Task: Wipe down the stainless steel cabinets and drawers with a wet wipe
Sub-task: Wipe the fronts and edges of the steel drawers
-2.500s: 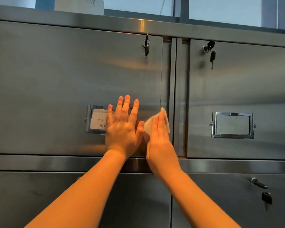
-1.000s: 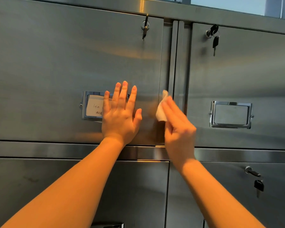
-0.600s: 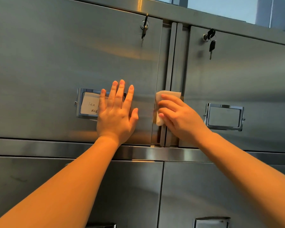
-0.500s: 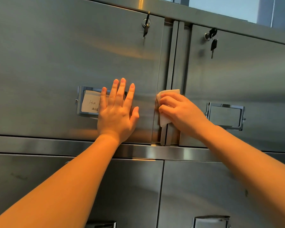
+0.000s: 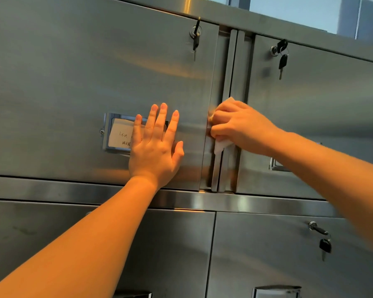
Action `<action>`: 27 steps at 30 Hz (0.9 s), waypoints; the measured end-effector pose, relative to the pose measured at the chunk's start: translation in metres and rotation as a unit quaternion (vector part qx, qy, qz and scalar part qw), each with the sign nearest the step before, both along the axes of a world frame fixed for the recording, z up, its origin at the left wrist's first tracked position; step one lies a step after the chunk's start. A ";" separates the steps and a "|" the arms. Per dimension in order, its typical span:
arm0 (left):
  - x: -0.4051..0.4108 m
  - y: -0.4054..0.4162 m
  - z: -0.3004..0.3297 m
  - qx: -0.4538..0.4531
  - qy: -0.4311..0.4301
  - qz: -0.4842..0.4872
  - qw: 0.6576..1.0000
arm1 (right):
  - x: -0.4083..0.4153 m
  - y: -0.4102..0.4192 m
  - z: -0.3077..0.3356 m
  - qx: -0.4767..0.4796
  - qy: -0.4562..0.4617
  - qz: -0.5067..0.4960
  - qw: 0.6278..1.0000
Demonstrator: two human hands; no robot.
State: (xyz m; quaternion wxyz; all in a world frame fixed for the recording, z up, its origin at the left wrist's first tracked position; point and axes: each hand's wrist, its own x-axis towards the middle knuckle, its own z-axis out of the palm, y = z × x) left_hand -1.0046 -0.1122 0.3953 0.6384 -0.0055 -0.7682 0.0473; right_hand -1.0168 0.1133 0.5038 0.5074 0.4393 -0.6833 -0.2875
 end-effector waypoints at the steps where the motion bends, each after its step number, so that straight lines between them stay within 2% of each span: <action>1: 0.000 0.000 0.000 0.000 -0.002 0.000 1.000 | 0.001 0.000 -0.012 0.000 0.006 0.012 1.000; 4: 0.000 0.001 0.000 0.001 -0.004 0.002 1.000 | 0.006 -0.001 -0.063 0.041 -0.017 0.048 0.998; 6: 0.000 0.000 0.001 0.002 -0.002 0.004 1.000 | 0.007 0.001 -0.069 0.068 -0.034 0.045 0.996; 10: -0.001 0.001 0.002 -0.002 0.008 0.001 1.000 | 0.000 -0.001 0.014 0.063 -0.006 0.044 0.997; 12: -0.002 0.001 0.002 -0.003 0.018 -0.003 1.000 | 0.002 -0.003 0.067 0.034 0.008 0.012 0.999; 14: 0.000 0.001 0.001 -0.005 0.024 -0.006 1.000 | 0.004 -0.008 0.091 0.016 -0.004 -0.029 0.999; 16: 0.001 0.002 0.000 -0.005 0.022 -0.006 1.000 | 0.008 -0.012 0.082 0.026 -0.011 -0.027 0.999; 20: 0.004 0.003 0.001 -0.001 -0.001 0.003 1.000 | 0.011 -0.010 -0.002 0.088 -0.043 -0.040 0.994; 22: 0.004 0.003 0.002 0.000 -0.004 0.008 1.000 | 0.009 -0.008 -0.020 0.113 -0.072 -0.065 0.989; 24: 0.002 0.002 0.002 0.000 0.005 0.006 1.000 | 0.006 -0.007 0.004 0.120 -0.067 -0.051 0.989; 27: 0.000 0.002 0.001 -0.002 0.012 0.004 1.000 | 0.005 -0.006 0.082 0.074 -0.021 -0.022 0.997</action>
